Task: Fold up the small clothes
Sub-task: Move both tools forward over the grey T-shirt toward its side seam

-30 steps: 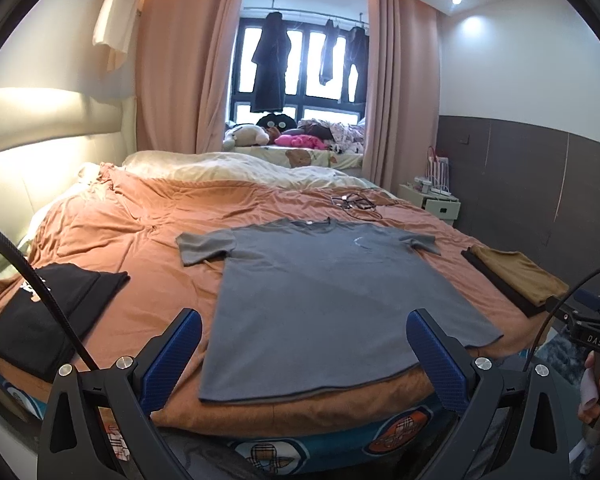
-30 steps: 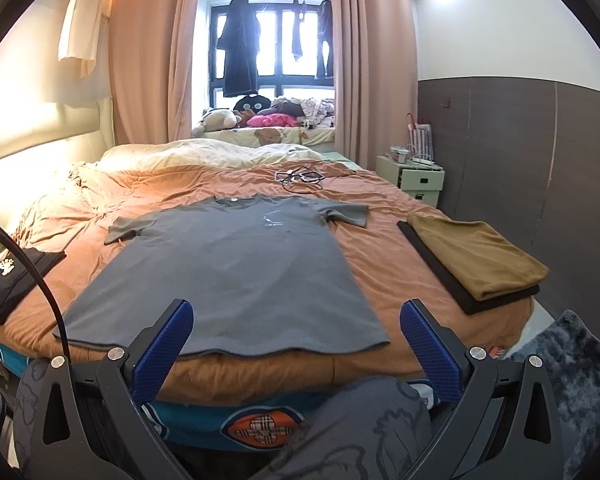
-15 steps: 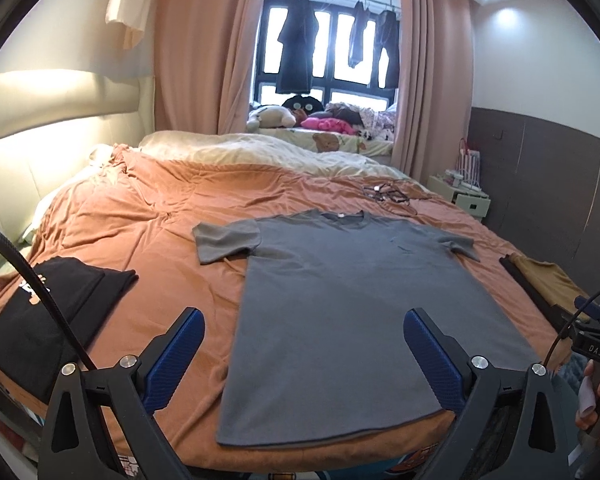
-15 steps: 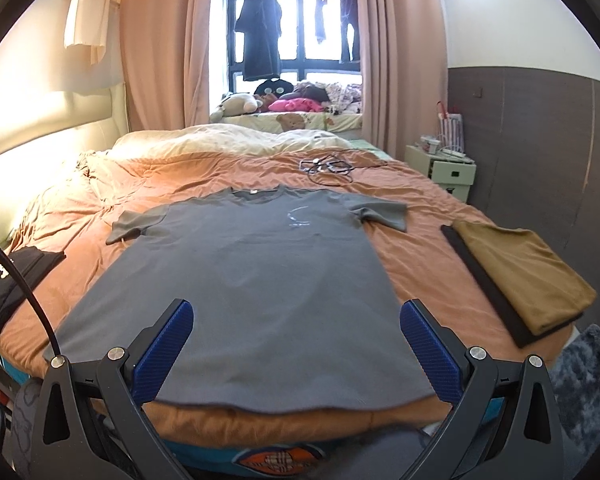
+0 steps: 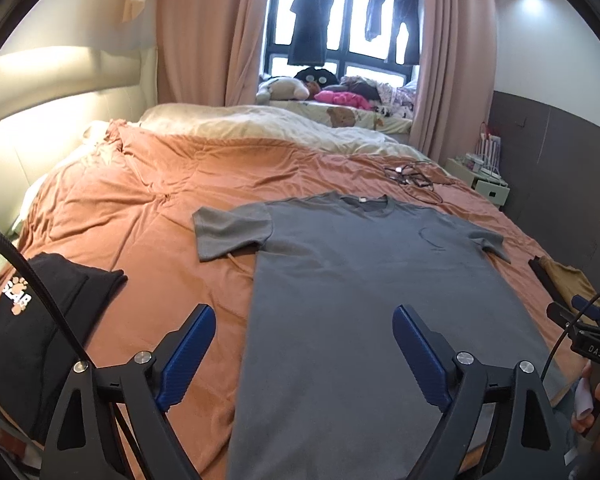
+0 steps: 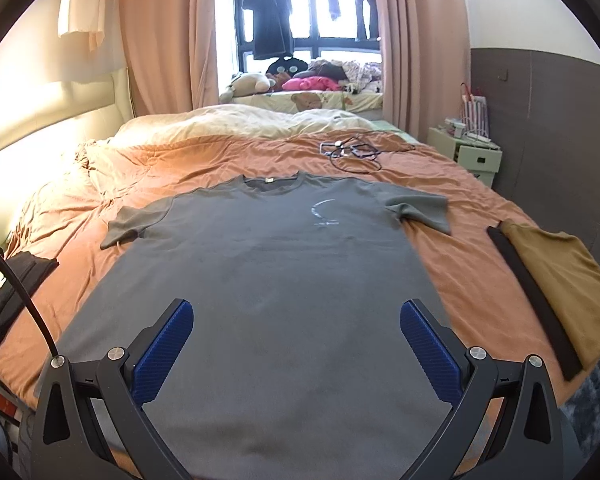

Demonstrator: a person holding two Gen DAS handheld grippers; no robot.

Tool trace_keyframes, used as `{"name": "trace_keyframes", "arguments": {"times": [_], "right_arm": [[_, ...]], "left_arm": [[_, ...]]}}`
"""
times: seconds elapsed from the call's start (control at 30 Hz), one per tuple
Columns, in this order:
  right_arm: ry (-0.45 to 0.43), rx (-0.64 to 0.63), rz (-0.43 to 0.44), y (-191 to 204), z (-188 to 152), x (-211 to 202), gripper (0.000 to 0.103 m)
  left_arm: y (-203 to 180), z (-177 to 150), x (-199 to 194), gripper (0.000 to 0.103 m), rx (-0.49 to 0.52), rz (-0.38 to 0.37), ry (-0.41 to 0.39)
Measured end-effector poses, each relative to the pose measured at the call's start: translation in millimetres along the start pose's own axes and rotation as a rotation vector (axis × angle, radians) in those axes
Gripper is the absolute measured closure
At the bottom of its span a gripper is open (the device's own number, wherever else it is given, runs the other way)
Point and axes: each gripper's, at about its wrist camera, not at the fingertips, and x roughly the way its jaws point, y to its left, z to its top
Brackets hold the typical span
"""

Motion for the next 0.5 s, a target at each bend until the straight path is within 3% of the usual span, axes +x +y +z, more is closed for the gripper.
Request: {"name": "trace_keyframes", "arguments": {"times": [0.5], "right_arm": [[0.079,-0.063,0.045,25.3,75.0,94.7,0.000]], "left_arm": [[52.6,59.2,74.8,0.029,-0.101,0.050,0.073]]}}
